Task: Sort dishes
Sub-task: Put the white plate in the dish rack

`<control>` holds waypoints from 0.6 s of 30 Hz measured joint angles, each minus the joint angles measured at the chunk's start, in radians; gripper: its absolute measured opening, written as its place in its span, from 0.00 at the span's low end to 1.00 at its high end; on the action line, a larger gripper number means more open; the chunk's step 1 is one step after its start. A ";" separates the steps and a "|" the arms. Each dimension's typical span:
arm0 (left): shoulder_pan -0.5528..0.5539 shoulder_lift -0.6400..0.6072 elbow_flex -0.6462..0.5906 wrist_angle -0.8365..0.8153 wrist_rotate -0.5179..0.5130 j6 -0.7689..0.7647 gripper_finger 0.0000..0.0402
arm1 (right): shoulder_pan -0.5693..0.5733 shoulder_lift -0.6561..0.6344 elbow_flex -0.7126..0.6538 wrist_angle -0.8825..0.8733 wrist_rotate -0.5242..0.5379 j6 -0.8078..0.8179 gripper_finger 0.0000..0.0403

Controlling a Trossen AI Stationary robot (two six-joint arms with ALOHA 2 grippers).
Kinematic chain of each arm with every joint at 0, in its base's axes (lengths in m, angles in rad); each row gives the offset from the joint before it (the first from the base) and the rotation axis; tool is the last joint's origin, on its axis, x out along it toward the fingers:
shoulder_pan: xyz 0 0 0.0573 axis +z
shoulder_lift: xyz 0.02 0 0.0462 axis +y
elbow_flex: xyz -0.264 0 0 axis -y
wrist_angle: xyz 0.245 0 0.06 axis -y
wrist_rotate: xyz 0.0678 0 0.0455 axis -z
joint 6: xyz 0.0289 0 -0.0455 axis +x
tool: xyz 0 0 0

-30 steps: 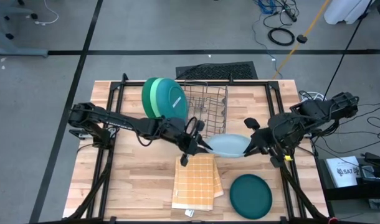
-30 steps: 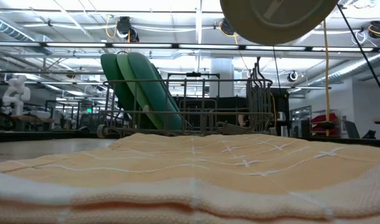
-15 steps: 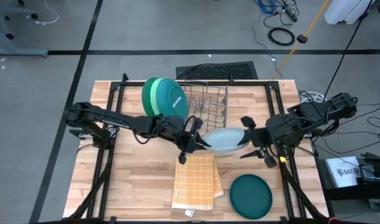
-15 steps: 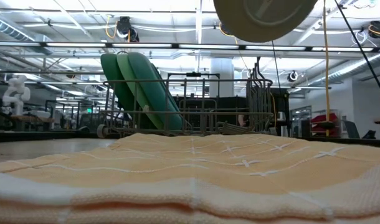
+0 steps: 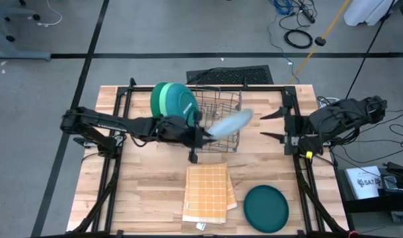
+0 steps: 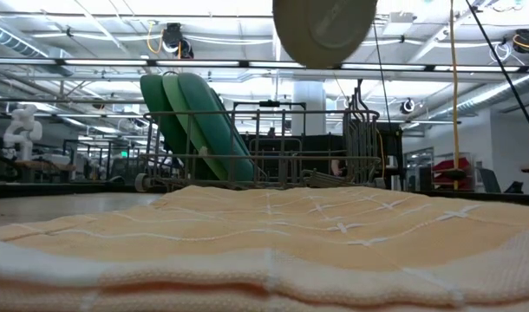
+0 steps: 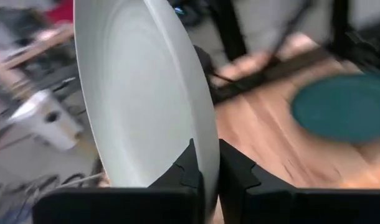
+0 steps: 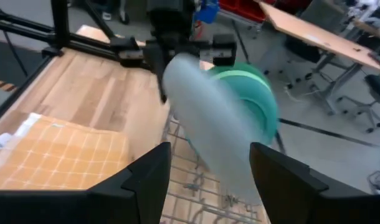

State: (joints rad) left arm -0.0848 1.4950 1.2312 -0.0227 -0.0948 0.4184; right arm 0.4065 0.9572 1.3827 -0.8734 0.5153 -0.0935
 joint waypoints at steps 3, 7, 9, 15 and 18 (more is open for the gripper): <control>0.012 -0.024 0.000 0.056 -0.046 -0.112 0.07 | 0.000 -0.018 0.000 -0.024 0.010 0.000 0.52; 0.054 -0.057 0.000 0.100 -0.121 -0.318 0.07 | 0.000 -0.026 0.000 -0.057 0.012 0.019 0.52; 0.086 -0.069 0.000 0.096 -0.140 -0.439 0.07 | 0.000 -0.026 0.000 -0.079 0.011 0.033 0.52; 0.160 -0.033 0.001 0.078 -0.134 -0.737 0.07 | 0.000 -0.021 -0.012 -0.106 0.011 0.055 0.52; 0.176 -0.003 0.001 0.064 -0.118 -0.808 0.06 | 0.000 -0.020 -0.038 -0.106 0.011 0.055 0.52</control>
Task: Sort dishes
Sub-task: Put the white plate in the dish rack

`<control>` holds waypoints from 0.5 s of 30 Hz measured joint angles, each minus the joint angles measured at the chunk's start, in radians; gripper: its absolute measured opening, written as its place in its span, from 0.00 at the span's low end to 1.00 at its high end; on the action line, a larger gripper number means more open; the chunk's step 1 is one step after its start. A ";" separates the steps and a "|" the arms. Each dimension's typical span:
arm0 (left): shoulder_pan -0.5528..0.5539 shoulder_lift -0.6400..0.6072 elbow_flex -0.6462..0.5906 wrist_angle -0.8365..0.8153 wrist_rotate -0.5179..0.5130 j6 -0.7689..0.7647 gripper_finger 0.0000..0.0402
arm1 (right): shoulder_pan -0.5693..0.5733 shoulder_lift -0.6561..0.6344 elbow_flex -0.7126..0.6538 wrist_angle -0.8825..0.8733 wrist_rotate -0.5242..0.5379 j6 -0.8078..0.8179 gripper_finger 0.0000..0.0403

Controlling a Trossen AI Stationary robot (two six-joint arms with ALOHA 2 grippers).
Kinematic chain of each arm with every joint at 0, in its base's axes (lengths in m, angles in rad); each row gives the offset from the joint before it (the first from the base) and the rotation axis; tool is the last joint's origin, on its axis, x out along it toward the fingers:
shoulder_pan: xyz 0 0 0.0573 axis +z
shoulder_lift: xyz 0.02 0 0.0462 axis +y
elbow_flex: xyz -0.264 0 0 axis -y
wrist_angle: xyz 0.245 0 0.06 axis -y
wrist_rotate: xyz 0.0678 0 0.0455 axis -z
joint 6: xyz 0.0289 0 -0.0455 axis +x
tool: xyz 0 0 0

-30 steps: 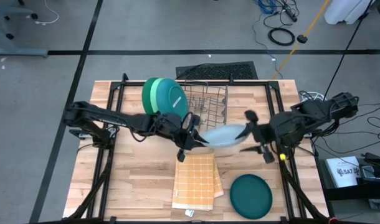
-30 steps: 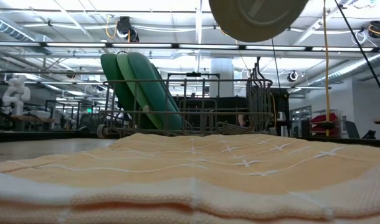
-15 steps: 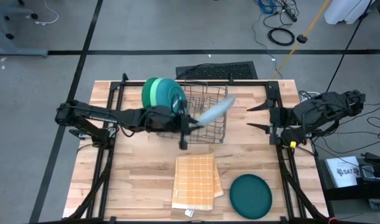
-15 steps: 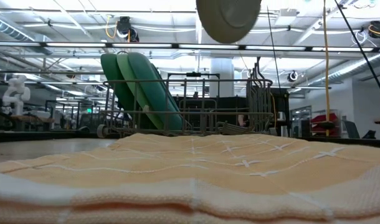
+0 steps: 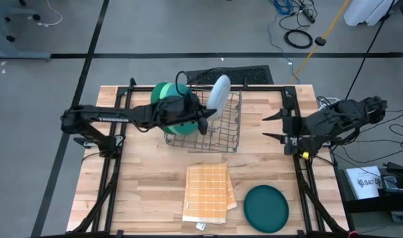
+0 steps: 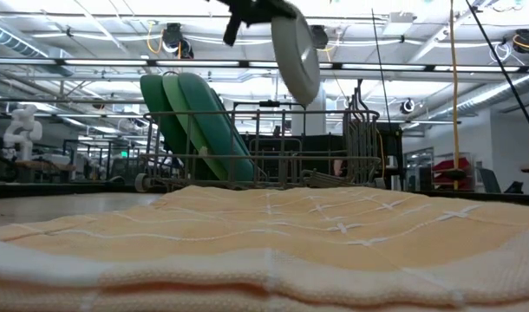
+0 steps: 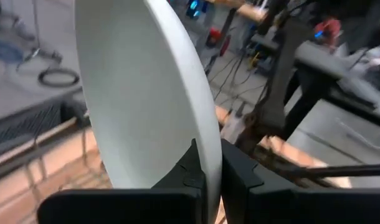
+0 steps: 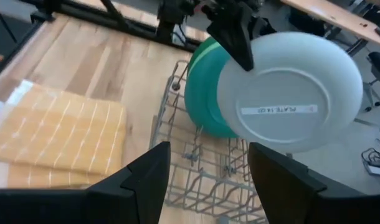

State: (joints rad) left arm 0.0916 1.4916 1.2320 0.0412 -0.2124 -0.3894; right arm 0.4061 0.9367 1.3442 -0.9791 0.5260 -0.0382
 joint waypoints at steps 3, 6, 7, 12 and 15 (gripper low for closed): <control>0.014 0.027 0.000 -0.058 -0.014 -0.055 0.06 | 0.000 0.000 -0.032 -0.001 0.000 0.000 0.52; 0.028 0.051 -0.001 -0.092 -0.035 -0.116 0.06 | 0.000 0.000 -0.063 0.007 -0.003 0.010 0.52; 0.029 0.057 -0.001 -0.099 -0.043 -0.133 0.07 | 0.000 -0.001 -0.074 0.014 -0.003 0.012 0.52; 0.028 0.097 -0.002 -0.132 -0.073 -0.182 0.08 | 0.000 -0.002 -0.117 0.034 -0.004 0.017 0.52; 0.029 0.101 -0.002 -0.192 -0.120 -0.212 0.07 | 0.000 -0.002 -0.138 0.049 -0.004 0.019 0.52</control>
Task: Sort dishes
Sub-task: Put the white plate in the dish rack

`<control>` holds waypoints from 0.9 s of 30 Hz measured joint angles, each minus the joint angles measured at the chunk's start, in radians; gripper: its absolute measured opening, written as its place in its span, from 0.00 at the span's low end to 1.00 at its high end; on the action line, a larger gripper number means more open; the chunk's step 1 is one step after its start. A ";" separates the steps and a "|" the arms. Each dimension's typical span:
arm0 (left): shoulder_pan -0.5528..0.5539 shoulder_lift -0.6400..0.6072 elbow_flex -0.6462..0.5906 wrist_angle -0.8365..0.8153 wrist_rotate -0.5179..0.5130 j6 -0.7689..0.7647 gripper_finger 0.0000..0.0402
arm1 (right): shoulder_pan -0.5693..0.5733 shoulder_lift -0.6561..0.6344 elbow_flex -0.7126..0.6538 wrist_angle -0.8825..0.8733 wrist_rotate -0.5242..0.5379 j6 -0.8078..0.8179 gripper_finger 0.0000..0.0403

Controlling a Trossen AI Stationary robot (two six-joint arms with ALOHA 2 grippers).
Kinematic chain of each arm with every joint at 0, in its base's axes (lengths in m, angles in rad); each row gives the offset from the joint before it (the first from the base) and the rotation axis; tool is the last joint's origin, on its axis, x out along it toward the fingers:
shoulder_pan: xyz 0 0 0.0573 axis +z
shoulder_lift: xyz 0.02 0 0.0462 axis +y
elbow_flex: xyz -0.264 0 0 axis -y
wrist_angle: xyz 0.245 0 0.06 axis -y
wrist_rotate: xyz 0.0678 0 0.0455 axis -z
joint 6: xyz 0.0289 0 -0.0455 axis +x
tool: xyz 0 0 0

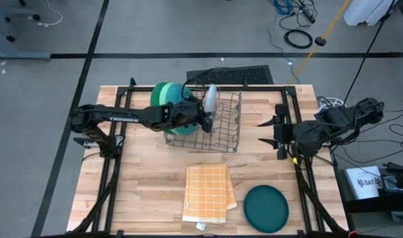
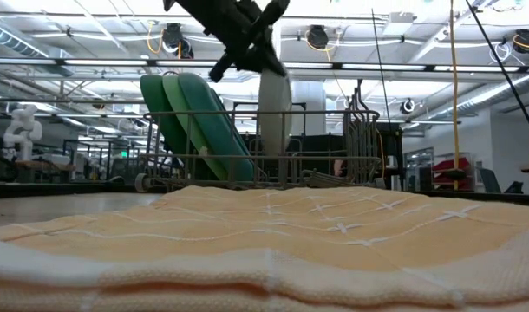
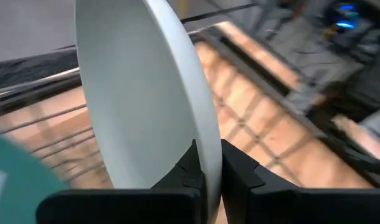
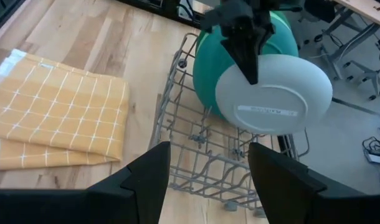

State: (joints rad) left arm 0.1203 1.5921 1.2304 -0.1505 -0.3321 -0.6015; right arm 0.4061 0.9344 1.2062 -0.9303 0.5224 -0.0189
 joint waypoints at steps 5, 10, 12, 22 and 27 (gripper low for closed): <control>0.000 0.000 0.000 -0.042 -0.045 -0.049 0.07 | 0.002 0.000 -0.029 0.027 0.000 -0.009 0.52; -0.003 0.000 0.000 -0.047 -0.043 -0.098 0.07 | 0.002 0.000 -0.036 0.045 0.000 -0.026 0.52; -0.002 0.000 0.000 -0.045 -0.043 -0.101 0.07 | 0.002 0.000 -0.036 0.045 0.000 -0.027 0.52; -0.009 0.048 0.000 -0.040 -0.016 -0.158 0.07 | 0.002 0.000 -0.036 0.045 0.000 -0.030 0.52; -0.010 0.069 0.001 -0.036 -0.016 -0.179 0.09 | 0.002 0.000 -0.036 0.048 0.000 -0.029 0.52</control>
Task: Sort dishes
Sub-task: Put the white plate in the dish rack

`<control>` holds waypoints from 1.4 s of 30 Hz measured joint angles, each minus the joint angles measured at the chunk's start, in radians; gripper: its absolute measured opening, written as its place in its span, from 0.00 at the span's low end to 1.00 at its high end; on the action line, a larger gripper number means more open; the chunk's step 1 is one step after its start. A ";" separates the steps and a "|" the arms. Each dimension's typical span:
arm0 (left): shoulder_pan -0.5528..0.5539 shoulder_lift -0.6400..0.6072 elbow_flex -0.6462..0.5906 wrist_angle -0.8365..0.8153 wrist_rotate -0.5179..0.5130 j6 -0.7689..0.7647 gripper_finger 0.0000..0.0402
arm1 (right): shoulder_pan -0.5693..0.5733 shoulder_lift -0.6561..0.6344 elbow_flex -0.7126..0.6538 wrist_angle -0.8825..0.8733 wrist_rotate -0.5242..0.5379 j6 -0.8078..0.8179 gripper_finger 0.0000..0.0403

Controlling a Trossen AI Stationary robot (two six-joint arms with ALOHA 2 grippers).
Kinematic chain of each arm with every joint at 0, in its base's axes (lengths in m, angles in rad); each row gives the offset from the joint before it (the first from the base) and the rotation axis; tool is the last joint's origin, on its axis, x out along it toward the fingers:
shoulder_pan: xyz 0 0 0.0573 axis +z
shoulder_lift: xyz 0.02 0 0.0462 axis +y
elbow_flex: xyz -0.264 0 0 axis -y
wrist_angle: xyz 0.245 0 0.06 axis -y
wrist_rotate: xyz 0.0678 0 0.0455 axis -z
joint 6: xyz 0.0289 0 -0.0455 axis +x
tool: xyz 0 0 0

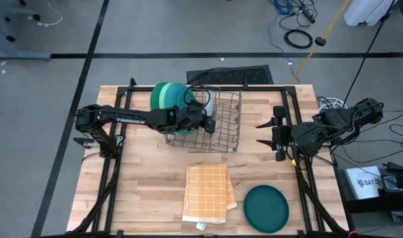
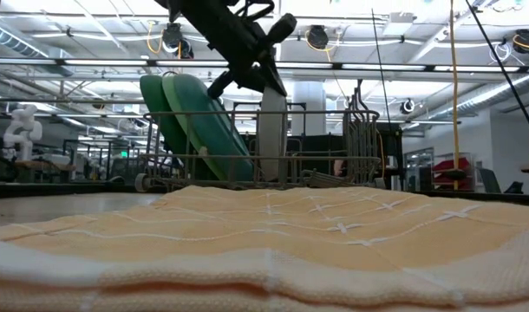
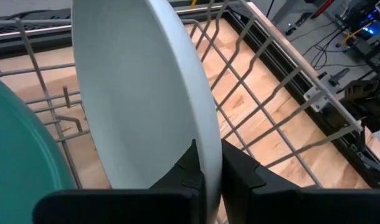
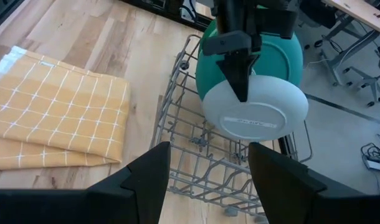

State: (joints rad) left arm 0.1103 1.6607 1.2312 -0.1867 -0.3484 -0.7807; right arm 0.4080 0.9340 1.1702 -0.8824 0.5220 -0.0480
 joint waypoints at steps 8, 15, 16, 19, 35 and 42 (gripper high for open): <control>-0.002 0.001 0.000 -0.005 -0.005 0.029 0.10 | 0.000 0.000 0.000 0.001 -0.004 0.004 0.52; -0.004 0.001 0.000 -0.014 -0.007 0.028 0.11 | 0.000 0.000 0.000 0.004 -0.004 0.005 0.52; -0.004 0.001 0.000 -0.014 -0.007 0.028 0.12 | 0.000 0.000 0.000 0.004 -0.003 0.006 0.52; -0.004 0.001 0.000 -0.014 0.003 0.029 0.19 | 0.000 0.000 0.000 0.004 -0.003 0.006 0.52; -0.006 -0.025 0.000 -0.007 -0.017 0.038 0.55 | 0.000 0.000 0.000 0.011 -0.003 0.006 0.52; -0.006 -0.079 0.000 -0.006 -0.052 0.121 0.55 | 0.000 0.000 0.000 0.012 -0.003 0.010 0.52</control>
State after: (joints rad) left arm 0.1043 1.5820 1.2312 -0.1928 -0.4008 -0.6601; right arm 0.4080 0.9340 1.1702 -0.8707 0.5186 -0.0378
